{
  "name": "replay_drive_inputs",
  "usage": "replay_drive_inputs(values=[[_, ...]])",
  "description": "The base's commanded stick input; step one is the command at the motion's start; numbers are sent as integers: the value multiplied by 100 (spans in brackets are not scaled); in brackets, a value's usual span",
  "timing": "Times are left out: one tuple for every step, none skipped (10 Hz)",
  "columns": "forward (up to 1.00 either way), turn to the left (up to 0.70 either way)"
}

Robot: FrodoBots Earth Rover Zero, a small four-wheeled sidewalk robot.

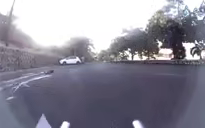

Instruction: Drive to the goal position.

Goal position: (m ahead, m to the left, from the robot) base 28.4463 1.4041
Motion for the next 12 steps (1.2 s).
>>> replay_drive_inputs(values=[[50, 0], [50, 0], [50, 0], [50, 0], [50, 0], [50, 0], [50, 0], [50, 0], [50, 0], [50, 0], [50, 0], [50, 0]])
